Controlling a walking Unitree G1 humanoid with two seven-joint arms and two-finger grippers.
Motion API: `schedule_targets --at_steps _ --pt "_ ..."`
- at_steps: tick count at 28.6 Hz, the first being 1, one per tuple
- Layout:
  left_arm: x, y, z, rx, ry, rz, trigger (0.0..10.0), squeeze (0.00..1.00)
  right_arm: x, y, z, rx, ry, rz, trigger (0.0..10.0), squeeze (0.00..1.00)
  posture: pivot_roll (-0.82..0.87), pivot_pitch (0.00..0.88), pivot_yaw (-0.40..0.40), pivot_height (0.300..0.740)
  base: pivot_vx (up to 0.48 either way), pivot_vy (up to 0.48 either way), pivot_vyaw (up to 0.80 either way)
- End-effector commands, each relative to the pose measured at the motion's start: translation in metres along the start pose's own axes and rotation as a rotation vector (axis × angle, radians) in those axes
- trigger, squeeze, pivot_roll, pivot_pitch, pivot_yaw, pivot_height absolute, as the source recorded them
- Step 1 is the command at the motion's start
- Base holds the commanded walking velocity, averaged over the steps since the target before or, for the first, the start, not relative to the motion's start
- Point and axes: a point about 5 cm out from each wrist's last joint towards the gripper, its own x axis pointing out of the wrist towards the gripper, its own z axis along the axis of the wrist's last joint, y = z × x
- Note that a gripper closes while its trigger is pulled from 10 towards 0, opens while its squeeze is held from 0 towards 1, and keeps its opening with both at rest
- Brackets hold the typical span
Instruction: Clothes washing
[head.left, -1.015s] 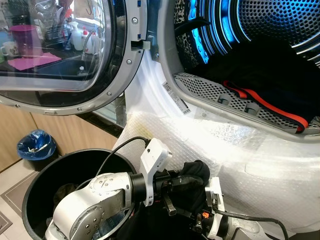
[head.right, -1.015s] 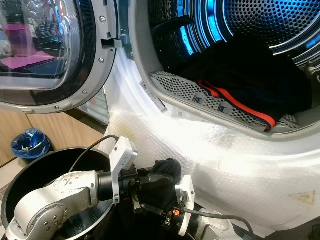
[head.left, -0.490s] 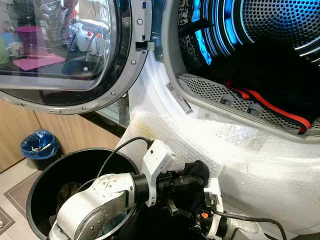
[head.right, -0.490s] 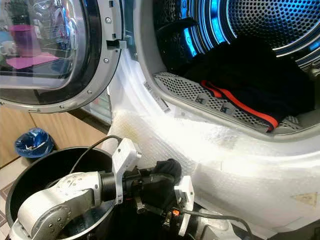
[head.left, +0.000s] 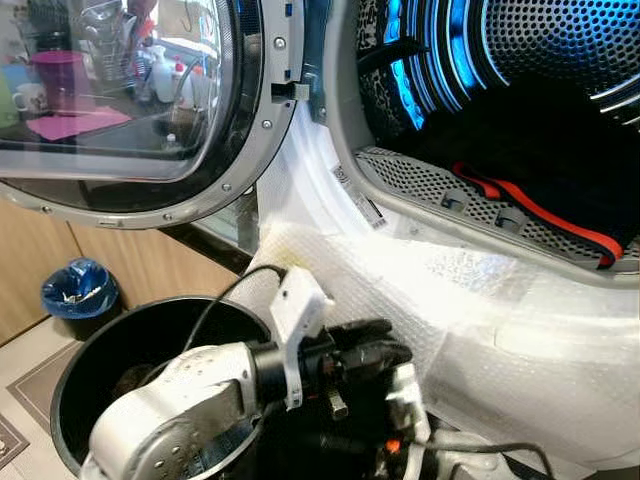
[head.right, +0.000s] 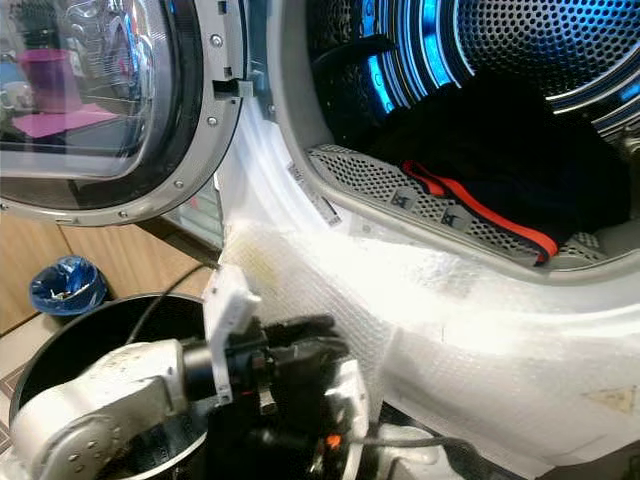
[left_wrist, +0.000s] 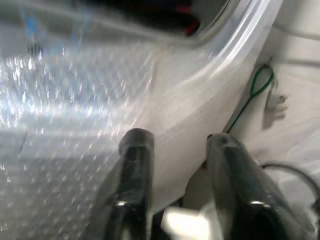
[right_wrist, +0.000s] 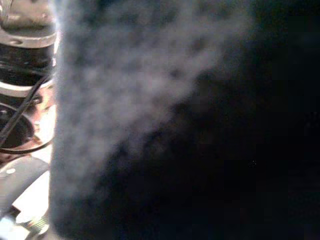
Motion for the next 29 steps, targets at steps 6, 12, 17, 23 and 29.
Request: schedule_targets --at_steps 6,12,17,23,29 --pt "-0.045 0.014 0.013 0.061 -0.02 0.308 10.0 1.0 -0.009 0.006 0.005 -0.029 0.0 0.024 0.0 0.0 0.2 0.032 -0.076 0.74 0.0 0.0 0.0" --pt "-0.089 0.039 0.016 0.092 -0.01 0.672 10.0 1.0 -0.01 0.007 0.005 -0.021 0.009 0.04 0.0 0.0 0.22 0.043 -0.084 0.74 0.0 0.0 0.0" --pt "-0.11 0.055 -0.013 -0.024 0.143 0.83 10.0 0.09 -0.007 0.007 0.006 -0.02 0.015 0.057 0.0 0.0 0.23 0.046 -0.092 0.74 0.0 0.0 0.0" --pt "-0.13 0.068 -0.063 -0.133 0.379 0.927 10.0 0.0 -0.009 0.009 0.017 -0.039 -0.019 0.063 0.0 0.0 0.21 0.043 -0.086 0.74 0.0 0.0 0.0" --pt "-0.153 0.086 -0.094 -0.163 0.496 1.09 10.0 0.0 -0.009 0.017 0.026 -0.06 -0.048 0.098 0.0 0.0 0.2 0.04 -0.083 0.74 0.0 0.0 0.0"
